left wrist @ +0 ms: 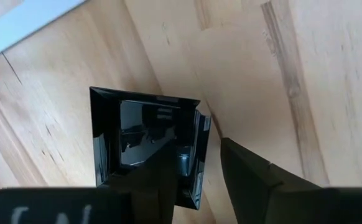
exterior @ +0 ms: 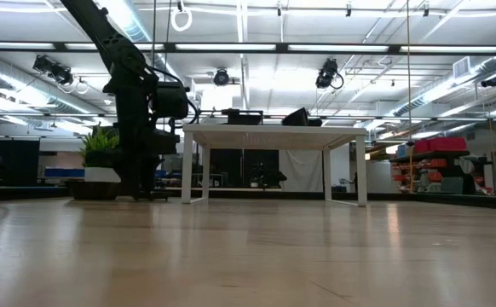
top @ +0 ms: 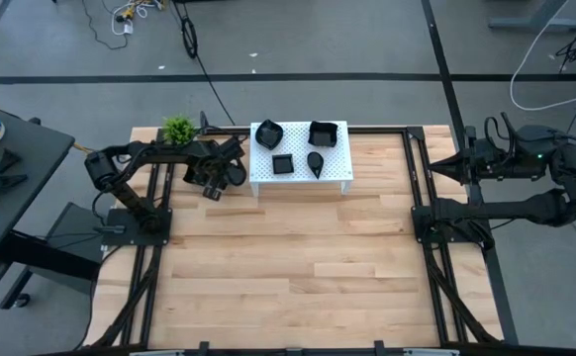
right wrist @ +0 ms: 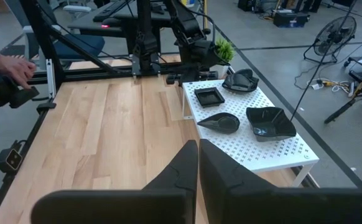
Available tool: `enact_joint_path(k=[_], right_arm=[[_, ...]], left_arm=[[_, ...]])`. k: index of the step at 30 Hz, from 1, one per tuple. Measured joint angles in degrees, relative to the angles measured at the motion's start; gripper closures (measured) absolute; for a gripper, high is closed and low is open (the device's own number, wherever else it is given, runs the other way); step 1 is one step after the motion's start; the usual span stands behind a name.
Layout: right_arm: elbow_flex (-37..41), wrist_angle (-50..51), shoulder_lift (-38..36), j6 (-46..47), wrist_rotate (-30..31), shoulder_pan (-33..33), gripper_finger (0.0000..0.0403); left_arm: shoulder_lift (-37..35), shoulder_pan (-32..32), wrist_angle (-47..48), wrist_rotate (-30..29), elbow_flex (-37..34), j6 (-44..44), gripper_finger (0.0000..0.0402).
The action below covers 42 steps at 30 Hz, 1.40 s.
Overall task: Pick & Place Mini shaped plates
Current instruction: Stack the square plate on top of the square plate on the shelf
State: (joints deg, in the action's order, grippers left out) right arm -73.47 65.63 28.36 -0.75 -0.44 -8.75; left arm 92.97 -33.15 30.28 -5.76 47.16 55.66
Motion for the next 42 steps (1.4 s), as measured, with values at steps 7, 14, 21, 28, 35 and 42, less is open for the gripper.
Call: enact_joint_path(k=[7,14,21,28,35,42], right_arm=[[-0.02,0.0,0.0,0.0,0.0,0.02,0.0383],[0.0,0.02,0.0,0.0,0.0,0.01,0.0383],[-0.02,0.02,0.0,0.0,0.0,0.0,0.0383],[0.0,0.02,0.0,0.0,0.01,0.02,0.0383],[-0.01,0.0,0.0,-0.01,0.0,0.01,0.0383],[-0.02,0.01,0.0,-0.01,0.0,0.02,0.0383]], left_arm=[[0.0,0.0,-0.02,0.02,0.0,0.0,0.0314],[0.0,0.0,-0.02,0.02,0.0,0.0,0.0348],[-0.02,0.0,-0.09,-0.2,0.04,-0.02,0.0376],[-0.02,0.02,-0.11,-1.35,0.04,-1.49,0.0384],[-0.02,0.02,0.0,-4.13,0.04,-1.51,0.0384],[-0.02,0.13,0.0,-5.69,0.04,-1.51,0.0384]])
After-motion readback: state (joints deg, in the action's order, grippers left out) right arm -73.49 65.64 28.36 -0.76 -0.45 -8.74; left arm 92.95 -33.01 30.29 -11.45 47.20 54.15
